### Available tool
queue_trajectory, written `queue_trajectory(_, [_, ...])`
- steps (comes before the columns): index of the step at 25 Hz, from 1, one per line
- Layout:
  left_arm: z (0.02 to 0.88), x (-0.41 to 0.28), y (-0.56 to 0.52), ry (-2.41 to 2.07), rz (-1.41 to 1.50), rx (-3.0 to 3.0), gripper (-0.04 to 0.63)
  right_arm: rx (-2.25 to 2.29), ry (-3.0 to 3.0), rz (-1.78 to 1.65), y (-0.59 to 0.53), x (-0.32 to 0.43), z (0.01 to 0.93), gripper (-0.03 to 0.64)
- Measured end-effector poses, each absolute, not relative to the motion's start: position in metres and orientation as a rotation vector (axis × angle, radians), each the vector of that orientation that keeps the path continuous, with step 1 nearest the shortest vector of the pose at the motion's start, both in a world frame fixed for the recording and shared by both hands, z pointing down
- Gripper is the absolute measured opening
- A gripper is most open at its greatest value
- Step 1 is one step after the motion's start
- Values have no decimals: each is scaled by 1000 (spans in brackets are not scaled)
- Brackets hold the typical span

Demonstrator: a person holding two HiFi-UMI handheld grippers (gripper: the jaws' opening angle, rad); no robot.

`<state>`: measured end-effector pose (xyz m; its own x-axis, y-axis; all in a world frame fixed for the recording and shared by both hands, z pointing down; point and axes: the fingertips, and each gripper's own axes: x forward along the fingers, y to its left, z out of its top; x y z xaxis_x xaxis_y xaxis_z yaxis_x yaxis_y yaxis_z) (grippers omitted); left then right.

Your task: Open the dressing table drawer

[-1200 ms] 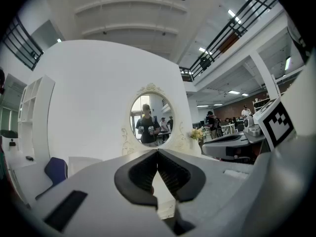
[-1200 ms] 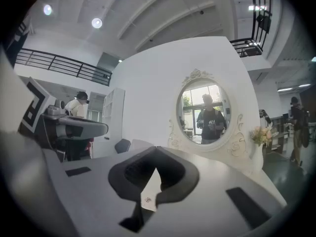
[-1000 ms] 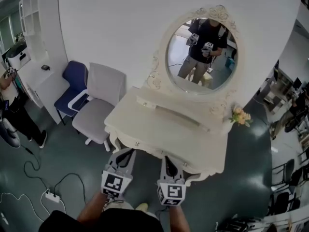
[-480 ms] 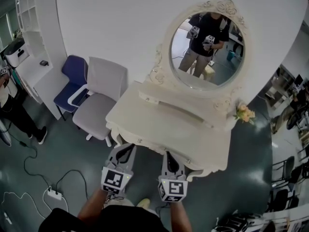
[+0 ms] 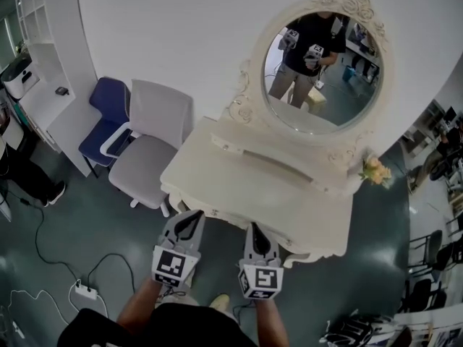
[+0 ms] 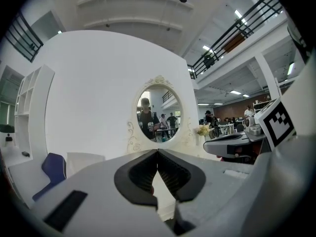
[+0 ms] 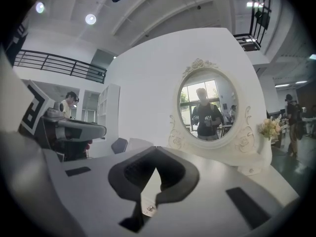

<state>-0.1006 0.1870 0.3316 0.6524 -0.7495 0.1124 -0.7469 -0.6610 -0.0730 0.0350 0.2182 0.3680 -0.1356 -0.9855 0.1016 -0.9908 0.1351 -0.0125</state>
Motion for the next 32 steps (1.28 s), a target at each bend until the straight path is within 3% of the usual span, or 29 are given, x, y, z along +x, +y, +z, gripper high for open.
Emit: queue_trajectory(32, [349,-102,-1,1033,-197,-2946,3,2212,-2092,137,61,26,381,-2])
